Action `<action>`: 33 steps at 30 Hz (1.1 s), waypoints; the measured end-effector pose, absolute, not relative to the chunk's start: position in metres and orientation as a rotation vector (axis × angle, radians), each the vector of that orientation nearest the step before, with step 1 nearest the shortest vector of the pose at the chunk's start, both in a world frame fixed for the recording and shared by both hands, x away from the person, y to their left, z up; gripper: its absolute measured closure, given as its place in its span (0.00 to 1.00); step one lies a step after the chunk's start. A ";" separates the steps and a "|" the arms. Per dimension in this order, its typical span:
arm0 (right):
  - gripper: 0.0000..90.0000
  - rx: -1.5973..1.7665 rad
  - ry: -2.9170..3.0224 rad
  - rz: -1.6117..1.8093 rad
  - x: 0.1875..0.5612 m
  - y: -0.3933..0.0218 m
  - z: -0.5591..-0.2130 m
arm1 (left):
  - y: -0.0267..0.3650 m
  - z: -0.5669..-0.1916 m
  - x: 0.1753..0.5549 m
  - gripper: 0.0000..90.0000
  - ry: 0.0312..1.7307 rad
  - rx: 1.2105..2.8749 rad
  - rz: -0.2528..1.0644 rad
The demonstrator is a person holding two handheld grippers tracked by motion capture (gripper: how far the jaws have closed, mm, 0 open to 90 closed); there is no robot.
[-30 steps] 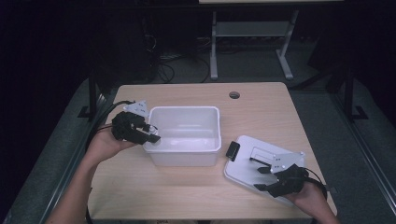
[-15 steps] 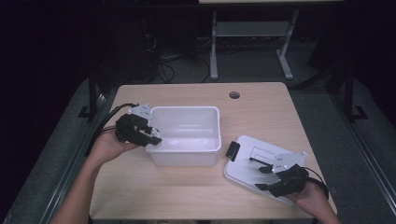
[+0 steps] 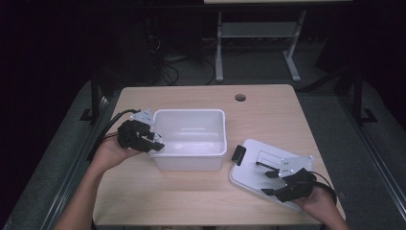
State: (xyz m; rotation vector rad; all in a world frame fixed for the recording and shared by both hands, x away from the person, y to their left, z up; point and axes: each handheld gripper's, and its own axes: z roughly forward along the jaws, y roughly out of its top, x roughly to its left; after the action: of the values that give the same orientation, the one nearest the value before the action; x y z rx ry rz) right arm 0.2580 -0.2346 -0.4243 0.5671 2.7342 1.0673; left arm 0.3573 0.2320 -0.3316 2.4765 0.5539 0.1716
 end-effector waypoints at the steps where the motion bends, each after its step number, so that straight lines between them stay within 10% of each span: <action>1: 0.46 0.573 2.736 1.068 0.258 -0.234 -0.424 | 0.233 -0.333 0.357 0.66 0.556 2.476 0.173; 33: 0.45 0.562 2.761 1.068 0.260 -0.231 -0.427 | 0.228 -0.346 0.365 0.66 0.567 2.495 0.189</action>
State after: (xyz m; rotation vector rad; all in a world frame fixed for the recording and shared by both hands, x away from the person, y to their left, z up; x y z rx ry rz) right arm 0.2600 -0.2308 -0.4271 0.5624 2.7607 1.0682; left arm 0.3652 0.2275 -0.3458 2.4947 0.5673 0.1888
